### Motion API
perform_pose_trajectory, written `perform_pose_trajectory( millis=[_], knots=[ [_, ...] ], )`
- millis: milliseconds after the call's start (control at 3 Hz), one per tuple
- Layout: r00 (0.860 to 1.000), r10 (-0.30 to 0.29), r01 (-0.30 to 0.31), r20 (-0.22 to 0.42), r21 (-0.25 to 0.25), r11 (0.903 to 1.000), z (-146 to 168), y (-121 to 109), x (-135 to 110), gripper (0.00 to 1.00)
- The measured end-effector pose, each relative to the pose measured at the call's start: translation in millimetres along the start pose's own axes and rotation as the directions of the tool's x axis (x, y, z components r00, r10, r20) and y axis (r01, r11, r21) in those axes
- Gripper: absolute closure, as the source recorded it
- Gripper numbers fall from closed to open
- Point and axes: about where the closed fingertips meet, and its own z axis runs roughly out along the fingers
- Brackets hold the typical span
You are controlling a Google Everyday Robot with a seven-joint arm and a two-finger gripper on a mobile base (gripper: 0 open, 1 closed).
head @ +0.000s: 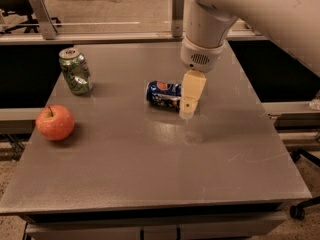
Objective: Knock pepsi can over
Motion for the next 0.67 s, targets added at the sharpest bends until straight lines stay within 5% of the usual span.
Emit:
perform_pose_trajectory(
  millis=[667],
  knots=[
    [0.997,0.037,-0.039,0.069,0.035,0.9986,-11.3,-8.6,23.3,0.00]
  ],
)
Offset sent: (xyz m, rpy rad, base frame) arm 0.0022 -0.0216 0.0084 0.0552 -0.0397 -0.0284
